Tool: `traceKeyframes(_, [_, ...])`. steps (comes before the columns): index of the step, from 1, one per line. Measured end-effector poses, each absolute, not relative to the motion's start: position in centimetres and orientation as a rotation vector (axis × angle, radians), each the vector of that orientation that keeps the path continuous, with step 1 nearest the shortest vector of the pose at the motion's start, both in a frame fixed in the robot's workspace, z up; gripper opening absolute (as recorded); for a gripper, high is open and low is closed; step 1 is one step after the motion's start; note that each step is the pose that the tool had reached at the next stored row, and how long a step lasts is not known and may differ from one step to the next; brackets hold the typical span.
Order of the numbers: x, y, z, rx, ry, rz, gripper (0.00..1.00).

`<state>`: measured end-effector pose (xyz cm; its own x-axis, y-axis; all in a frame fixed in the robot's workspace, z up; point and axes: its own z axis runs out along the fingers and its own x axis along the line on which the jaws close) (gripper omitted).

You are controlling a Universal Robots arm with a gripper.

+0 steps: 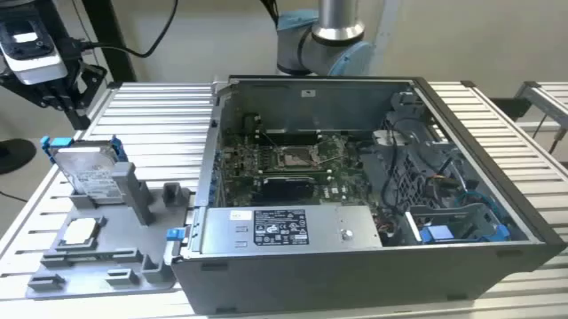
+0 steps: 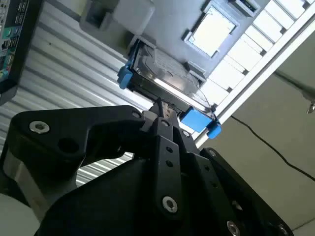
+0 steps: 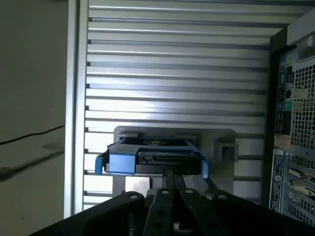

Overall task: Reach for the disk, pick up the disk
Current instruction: 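Reach for the disk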

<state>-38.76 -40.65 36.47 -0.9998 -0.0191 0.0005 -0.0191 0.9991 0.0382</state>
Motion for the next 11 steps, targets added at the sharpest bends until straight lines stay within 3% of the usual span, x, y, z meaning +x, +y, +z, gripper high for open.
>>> traceKeyframes(11, [-38.76, -40.65, 36.47, 0.030, -3.140, -0.060, 0.00])
